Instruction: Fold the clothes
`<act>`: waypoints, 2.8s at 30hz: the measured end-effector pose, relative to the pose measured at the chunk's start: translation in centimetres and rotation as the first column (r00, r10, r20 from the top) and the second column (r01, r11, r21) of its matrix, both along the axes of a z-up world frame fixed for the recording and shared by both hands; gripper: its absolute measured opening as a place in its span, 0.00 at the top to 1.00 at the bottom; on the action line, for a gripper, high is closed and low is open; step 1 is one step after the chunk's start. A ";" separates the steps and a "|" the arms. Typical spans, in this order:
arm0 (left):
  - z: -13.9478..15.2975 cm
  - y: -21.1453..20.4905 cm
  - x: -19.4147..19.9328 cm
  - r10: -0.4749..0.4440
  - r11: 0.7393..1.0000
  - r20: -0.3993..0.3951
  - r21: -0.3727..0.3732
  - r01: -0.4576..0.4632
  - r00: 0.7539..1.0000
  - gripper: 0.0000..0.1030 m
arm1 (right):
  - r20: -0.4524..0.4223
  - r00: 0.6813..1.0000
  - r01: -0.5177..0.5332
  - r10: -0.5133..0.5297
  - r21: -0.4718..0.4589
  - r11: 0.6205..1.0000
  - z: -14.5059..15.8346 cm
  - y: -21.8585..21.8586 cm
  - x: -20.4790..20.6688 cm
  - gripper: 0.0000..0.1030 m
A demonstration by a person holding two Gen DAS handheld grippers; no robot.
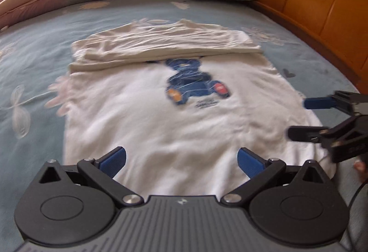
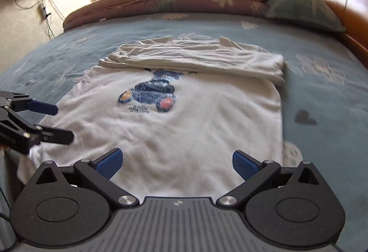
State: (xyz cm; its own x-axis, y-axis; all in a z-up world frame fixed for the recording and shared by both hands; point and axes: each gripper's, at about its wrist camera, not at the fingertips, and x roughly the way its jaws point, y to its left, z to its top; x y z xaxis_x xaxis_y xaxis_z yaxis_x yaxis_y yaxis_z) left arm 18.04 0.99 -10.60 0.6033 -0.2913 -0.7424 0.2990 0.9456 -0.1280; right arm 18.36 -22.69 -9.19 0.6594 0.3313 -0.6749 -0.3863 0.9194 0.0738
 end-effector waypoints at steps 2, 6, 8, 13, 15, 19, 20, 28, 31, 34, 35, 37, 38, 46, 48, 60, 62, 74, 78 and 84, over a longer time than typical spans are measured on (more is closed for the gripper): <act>-0.7 -0.9 0.6 -0.033 0.999 -0.012 -0.007 0.033 0.999 0.01 | 0.004 1.000 0.005 -0.005 -0.058 0.998 -0.7 1.2 0.9 0.00; -2.0 0.0 -0.9 -0.020 1.000 -0.015 0.019 0.020 1.000 0.01 | -0.032 0.999 0.023 -0.026 -0.112 0.993 -3.0 1.1 1.0 0.00; -1.8 1.4 -1.6 0.007 1.000 -0.035 0.005 -0.007 0.999 0.01 | -0.018 0.999 0.035 -0.036 -0.071 0.997 -3.7 -0.1 0.2 0.00; -0.5 3.9 -0.3 0.062 0.996 -0.043 -0.055 -0.065 0.997 0.01 | 0.025 0.999 0.045 -0.044 -0.047 0.998 -4.2 -0.9 -1.2 0.00; 0.1 4.8 0.7 0.082 0.993 -0.041 -0.082 -0.085 0.996 0.01 | 0.027 0.998 0.056 -0.055 -0.048 0.997 -4.2 -0.8 -1.2 0.00; 0.7 6.0 3.5 0.127 0.981 -0.029 -0.143 -0.130 0.991 0.01 | 0.030 0.997 0.076 -0.075 -0.051 0.996 -4.2 -0.4 -1.0 0.00; 0.5 6.2 4.4 0.141 0.976 -0.041 -0.164 -0.146 0.989 0.01 | 0.030 0.997 0.076 -0.075 -0.050 0.996 -4.2 -0.5 -1.0 0.00; -0.7 9.6 5.6 0.321 0.927 -0.077 -0.177 -0.330 0.944 0.01 | 0.049 0.997 0.064 -0.062 -0.038 0.997 -4.4 -0.8 -1.3 0.00; 0.0 9.4 6.5 0.279 0.935 -0.066 -0.209 -0.287 0.958 0.01 | 0.060 0.996 0.065 -0.063 -0.033 0.997 -4.5 -0.8 -1.4 0.00; 0.1 9.2 7.6 0.246 0.938 -0.070 -0.232 -0.256 0.967 0.01 | 0.066 0.996 0.065 -0.063 -0.031 0.997 -4.5 -0.8 -1.4 0.00; -0.3 8.9 8.1 0.242 0.938 -0.085 -0.232 -0.256 0.966 0.01 | 0.068 0.996 0.064 -0.062 -0.030 0.997 -4.5 -0.8 -1.4 0.00; -0.5 9.2 8.2 0.288 0.926 -0.085 -0.229 -0.300 0.954 0.01 | 0.069 0.996 0.062 -0.060 -0.030 0.998 -4.5 -0.8 -1.5 0.00; -0.5 9.4 8.2 0.313 0.919 -0.083 -0.227 -0.323 0.946 0.01 | 0.070 0.996 0.062 -0.060 -0.029 0.998 -4.5 -0.9 -1.5 0.00; 2.0 9.6 12.8 0.284 0.928 -0.004 -0.250 -0.276 0.959 0.01 | 0.076 0.995 0.060 -0.058 -0.028 0.998 -4.6 -0.9 -1.5 0.00; 1.3 9.5 14.3 0.282 0.927 -0.010 -0.254 -0.275 0.959 0.01 | 0.076 0.995 0.059 -0.057 -0.028 0.998 -4.6 -0.9 -1.4 0.00; 0.9 9.9 10.0 0.342 0.934 -0.033 -0.093 -0.344 0.939 0.01 | 0.025 0.997 0.077 -0.076 -0.046 0.996 -4.0 -1.1 -2.1 0.00; 1.4 8.3 8.0 0.267 0.960 -0.022 -0.080 -0.268 0.963 0.01 | 0.007 0.996 0.086 -0.085 -0.054 0.995 -3.9 -1.2 -2.6 0.00; -0.7 2.4 -0.5 0.072 0.997 -0.069 -0.010 -0.073 0.995 0.01 | -0.087 0.993 0.066 -0.074 -0.086 0.994 -1.6 -1.8 -5.4 0.00; -1.4 2.4 -1.9 0.102 0.994 -0.088 0.037 -0.099 0.991 0.01 | -0.133 0.991 0.021 -0.021 0.001 1.000 -2.1 -1.9 -5.5 0.00; -1.3 4.1 -2.6 0.168 0.985 -0.094 0.048 -0.165 0.981 0.01 | -0.154 0.986 0.045 -0.056 -0.069 0.997 -1.8 -3.3 -6.3 0.00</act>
State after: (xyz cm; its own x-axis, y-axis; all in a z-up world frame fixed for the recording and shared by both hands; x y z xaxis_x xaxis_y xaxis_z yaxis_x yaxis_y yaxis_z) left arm 15.49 5.12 -11.94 0.5655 -0.1620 -0.8087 0.1249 0.9860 -0.1102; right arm 12.01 -25.95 -10.98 0.5592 0.2521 -0.7898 -0.3278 0.9423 0.0687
